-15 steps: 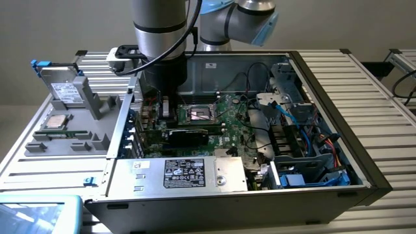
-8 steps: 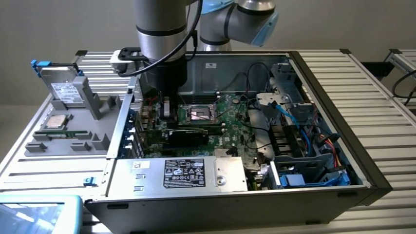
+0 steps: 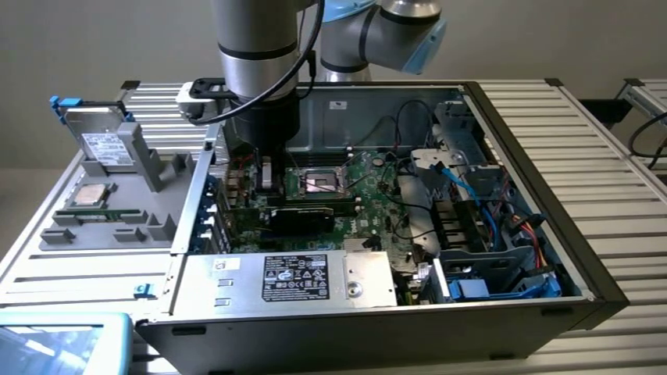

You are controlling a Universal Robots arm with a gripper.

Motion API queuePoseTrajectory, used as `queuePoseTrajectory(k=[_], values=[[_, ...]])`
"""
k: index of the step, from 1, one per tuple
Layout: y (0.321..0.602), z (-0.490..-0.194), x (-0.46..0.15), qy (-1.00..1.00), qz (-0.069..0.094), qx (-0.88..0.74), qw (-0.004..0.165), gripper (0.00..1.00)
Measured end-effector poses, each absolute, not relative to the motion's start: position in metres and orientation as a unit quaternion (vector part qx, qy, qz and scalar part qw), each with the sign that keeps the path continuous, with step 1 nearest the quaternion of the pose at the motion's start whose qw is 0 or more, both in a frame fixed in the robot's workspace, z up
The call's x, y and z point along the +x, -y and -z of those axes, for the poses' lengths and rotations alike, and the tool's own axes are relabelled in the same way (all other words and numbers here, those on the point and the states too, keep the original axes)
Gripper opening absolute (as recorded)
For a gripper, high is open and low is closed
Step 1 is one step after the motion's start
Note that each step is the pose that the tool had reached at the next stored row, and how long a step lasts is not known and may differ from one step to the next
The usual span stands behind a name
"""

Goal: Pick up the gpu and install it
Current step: 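Press down on the gpu until it lock into place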

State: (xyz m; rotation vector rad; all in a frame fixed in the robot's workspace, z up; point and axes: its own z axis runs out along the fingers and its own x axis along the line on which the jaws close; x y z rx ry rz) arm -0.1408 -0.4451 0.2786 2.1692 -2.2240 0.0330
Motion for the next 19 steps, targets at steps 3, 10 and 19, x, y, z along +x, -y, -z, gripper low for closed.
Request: queuePoseTrajectory(k=[3, 10, 19], values=[[0.4451, -0.2786, -0.1408, 0.716, -0.011, 0.698, 0.017, 0.12], [0.4451, -0.2786, -0.1409, 0.716, -0.010, 0.698, 0.017, 0.12], [0.4467, -0.2725, -0.1424, 0.716, -0.005, 0.698, 0.012, 0.12]])
